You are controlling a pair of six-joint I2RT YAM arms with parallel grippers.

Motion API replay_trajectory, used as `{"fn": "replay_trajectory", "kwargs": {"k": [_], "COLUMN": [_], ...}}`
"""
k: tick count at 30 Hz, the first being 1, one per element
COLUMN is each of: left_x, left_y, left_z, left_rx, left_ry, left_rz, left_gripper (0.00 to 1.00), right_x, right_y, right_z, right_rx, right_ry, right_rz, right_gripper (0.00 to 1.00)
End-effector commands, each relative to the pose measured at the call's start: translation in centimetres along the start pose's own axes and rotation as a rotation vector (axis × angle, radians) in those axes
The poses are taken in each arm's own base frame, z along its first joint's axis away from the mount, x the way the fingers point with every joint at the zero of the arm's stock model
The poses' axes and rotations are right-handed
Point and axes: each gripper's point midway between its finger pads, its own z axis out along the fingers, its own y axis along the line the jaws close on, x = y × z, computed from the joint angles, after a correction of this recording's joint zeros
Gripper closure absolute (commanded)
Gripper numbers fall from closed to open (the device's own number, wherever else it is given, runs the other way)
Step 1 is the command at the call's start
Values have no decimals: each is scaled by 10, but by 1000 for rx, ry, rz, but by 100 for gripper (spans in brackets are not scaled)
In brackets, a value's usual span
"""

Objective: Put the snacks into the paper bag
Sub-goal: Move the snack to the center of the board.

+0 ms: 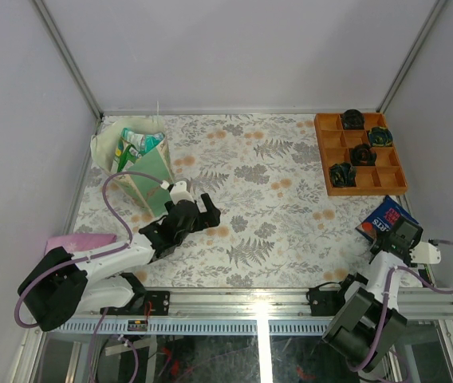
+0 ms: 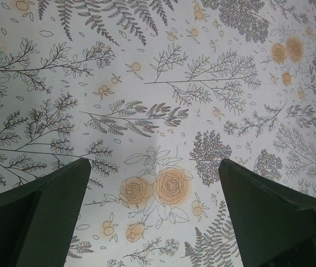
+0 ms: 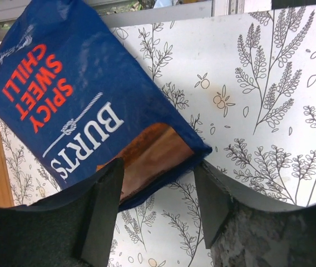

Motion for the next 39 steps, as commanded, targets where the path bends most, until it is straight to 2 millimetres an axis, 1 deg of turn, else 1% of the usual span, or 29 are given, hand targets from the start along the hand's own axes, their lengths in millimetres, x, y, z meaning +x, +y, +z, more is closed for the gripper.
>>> {"fn": "replay_trajectory", "kwargs": {"k": [1,5,9,12,16,20,24,27,32,35,39], "left_x": [-12,-12,-12,-12,-12,-11,-11,-11,-12,-12,-12], "left_y": [-9,-9,-10,-9,-9,-10,-12,-11,-11,-11,-11], "left_z": [0,1,1,1,1,1,1,2,1,1,2], "left_rx": [36,35,37,36,36,38,44,42,39,39,40], "left_ry": [-42,-41,-41,-41,-41,-39,-37,-36,-40,-42,-39], "left_rz": [-16,-16,-16,-15,-15,-15,-18,-17,-18,-18,-19], "left_gripper": [0,0,0,0,0,0,0,0,0,0,0], "right_x": [8,7,8,10,11,13,20,31,46,60,73], "right_y": [-3,-4,-3,-3,-3,0,4,7,12,11,17], "right_z": [7,8,8,9,8,3,-8,-19,-36,-45,-58], "right_rx": [2,-1,-6,-8,-12,-36,-92,-153,-253,-293,-363], "right_ry": [37,32,37,47,57,72,102,154,205,265,334], "right_rz": [24,19,9,7,1,-20,-38,-41,-49,-56,-52], "right_gripper": [44,51,69,84,99,100,100,100,100,100,100]}}
